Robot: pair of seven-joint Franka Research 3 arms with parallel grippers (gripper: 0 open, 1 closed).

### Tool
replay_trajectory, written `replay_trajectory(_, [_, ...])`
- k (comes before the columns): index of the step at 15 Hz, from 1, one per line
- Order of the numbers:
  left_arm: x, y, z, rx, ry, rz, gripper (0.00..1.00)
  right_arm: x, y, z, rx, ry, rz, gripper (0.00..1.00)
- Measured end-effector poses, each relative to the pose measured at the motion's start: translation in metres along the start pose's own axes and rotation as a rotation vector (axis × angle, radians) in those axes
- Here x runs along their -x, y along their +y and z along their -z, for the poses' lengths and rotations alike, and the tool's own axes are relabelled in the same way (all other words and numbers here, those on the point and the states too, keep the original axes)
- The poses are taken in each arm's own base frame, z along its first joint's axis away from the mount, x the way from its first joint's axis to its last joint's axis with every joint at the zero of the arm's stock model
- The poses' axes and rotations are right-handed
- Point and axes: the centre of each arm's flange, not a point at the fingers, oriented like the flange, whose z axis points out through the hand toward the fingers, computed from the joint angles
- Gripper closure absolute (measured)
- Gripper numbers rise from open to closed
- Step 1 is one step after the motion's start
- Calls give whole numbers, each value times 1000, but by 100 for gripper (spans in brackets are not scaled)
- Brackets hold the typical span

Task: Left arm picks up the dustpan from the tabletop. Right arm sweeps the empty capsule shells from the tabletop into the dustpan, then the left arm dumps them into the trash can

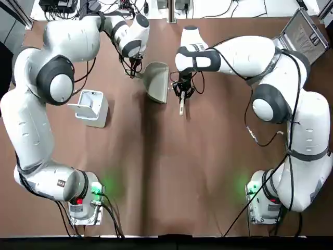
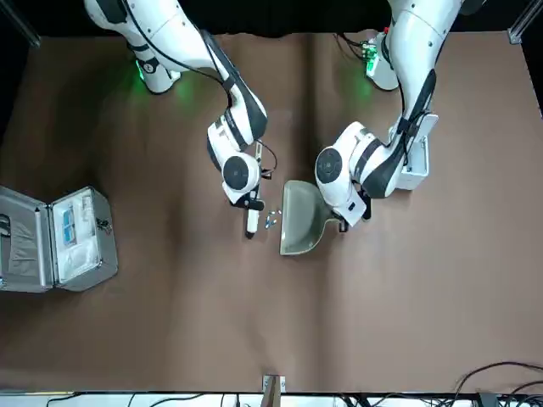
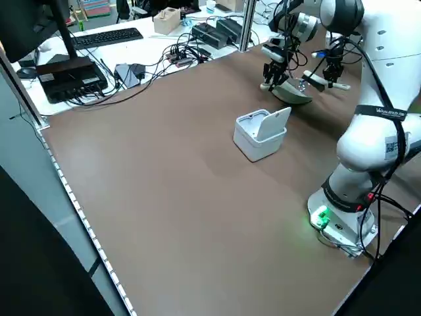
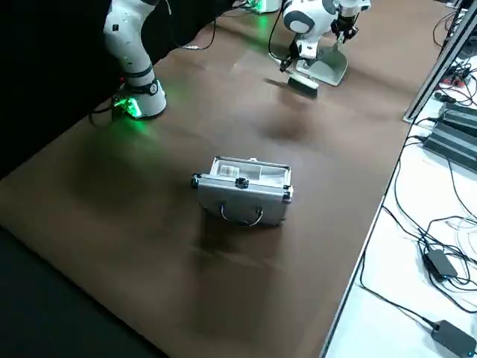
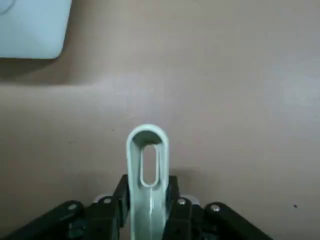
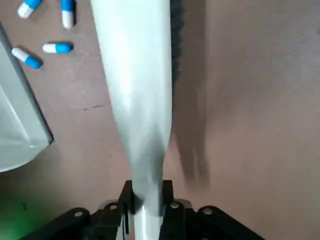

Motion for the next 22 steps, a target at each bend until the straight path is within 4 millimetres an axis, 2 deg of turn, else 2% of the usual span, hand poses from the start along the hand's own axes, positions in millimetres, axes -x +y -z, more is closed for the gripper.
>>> replay_trajectory(3, [4,3,-4,2,3,-2,67,2,-15,-4,-11,0,6,74])
replay_trajectory(12, [10,1,4,2,26,1,67,12,-53,-14,-42,-5,3,74])
replay_trajectory(17, [11,1,2,0,29,4,67,27,-86,-21,-55,5,9,74])
replay_trajectory(22, [11,1,2,1,30,4,67,39,-106,-23,-61,16,33,74])
